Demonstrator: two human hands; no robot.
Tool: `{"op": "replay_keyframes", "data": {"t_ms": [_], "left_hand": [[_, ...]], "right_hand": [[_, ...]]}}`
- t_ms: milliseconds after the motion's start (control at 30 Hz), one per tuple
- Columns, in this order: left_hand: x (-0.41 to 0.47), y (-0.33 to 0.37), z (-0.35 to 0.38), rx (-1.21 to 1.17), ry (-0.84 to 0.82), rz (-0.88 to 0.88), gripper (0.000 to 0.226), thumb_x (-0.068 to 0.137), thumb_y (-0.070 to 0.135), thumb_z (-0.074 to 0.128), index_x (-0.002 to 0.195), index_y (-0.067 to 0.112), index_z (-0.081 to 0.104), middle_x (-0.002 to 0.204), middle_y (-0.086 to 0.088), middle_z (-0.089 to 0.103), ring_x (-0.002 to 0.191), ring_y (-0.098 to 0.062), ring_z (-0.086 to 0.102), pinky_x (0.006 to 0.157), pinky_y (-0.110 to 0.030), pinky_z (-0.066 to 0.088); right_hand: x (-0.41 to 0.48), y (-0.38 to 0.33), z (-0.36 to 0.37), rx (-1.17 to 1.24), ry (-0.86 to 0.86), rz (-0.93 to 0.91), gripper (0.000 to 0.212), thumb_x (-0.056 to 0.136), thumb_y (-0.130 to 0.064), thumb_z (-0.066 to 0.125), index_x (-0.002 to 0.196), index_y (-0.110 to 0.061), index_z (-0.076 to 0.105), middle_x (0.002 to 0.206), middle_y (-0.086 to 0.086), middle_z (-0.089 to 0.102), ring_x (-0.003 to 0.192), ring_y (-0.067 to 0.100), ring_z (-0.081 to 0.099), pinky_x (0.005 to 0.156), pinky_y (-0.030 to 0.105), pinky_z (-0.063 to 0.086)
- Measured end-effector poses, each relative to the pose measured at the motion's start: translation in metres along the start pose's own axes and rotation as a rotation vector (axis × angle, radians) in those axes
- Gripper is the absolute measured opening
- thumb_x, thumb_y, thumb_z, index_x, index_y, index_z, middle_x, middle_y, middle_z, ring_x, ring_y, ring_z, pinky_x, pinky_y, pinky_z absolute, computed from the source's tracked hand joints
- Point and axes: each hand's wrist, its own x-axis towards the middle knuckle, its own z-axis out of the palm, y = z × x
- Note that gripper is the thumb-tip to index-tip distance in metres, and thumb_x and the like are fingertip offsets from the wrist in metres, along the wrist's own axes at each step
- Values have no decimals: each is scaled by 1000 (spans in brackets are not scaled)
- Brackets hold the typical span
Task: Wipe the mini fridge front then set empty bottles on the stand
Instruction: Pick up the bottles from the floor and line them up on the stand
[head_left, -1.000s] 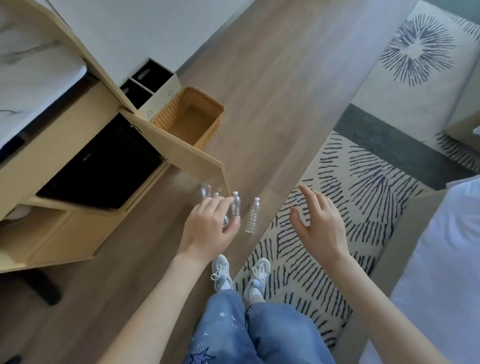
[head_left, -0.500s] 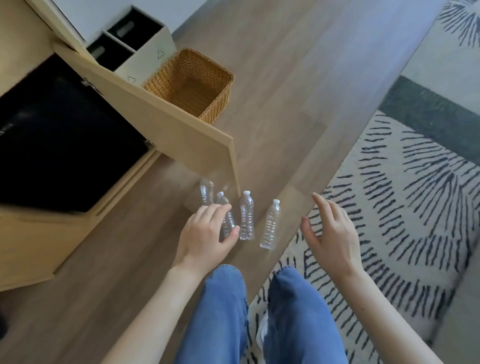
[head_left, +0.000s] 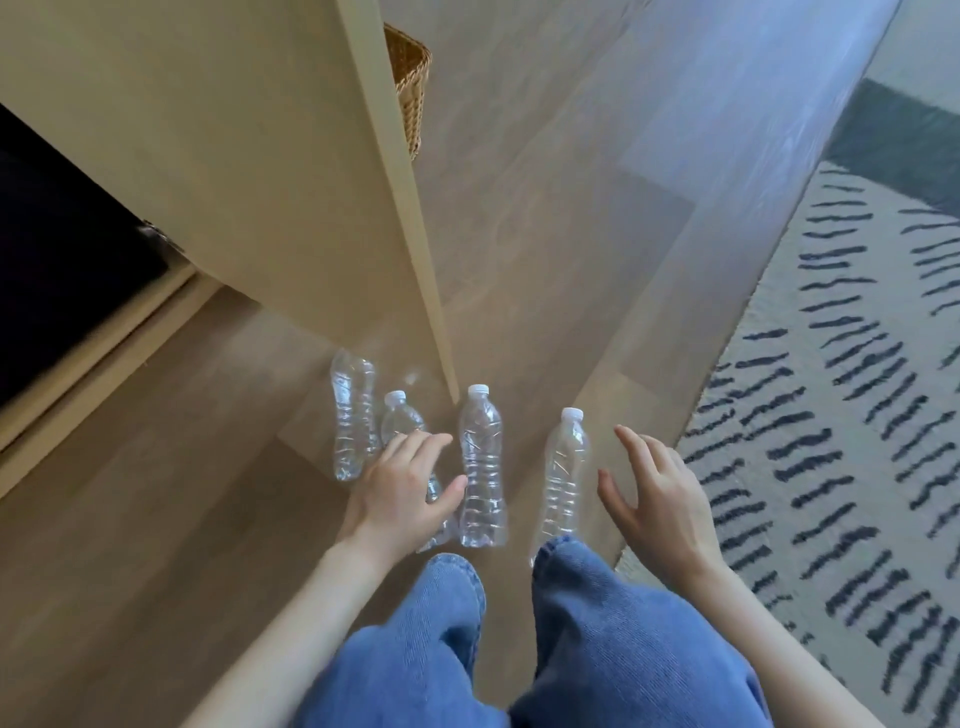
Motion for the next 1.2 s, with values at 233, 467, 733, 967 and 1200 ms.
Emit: {"op": "replay_keyframes", "data": {"t_ms": [233,467,733,967,1200], "left_hand": [[19,-34,80,18,-73,142,58,87,48,42,118,7,68,108,-3,70,103,-24,65,86,-37,55],[30,-23,116,-228,-7,-132,67,85,33,74,139,1,49,132,-13,56,121,-29,55,100,-28,38],[45,-11,147,-232,-128,-398,105,86,52,68,155,3,5,137,-23,51,121,-37,53,93,-38,44],[44,-8,158,-245,-95,-415,79,85,48,69,140,5,31,120,-13,61,112,-32,58,78,-32,40],[22,4,124,-452,-99,-408,67,82,44,73,132,17,38,114,6,47,107,-10,48,84,-22,36]], "right_hand": [[0,38,86,-38,-46,-27,53,83,-17,80,129,3,62,115,17,70,97,38,69,81,44,56],[-14,41,112,120,-147,289,90,85,-64,56,150,-4,36,127,13,55,114,26,58,92,35,47],[-21,45,157,99,-268,491,91,80,-72,61,137,-3,45,125,11,58,110,25,60,87,33,49],[-24,34,161,168,-235,574,52,77,-68,66,97,-23,51,90,-11,61,78,9,58,62,24,36],[-21,14,102,342,-62,625,50,72,-69,64,95,-27,49,87,-7,57,78,9,56,72,36,50]]}}
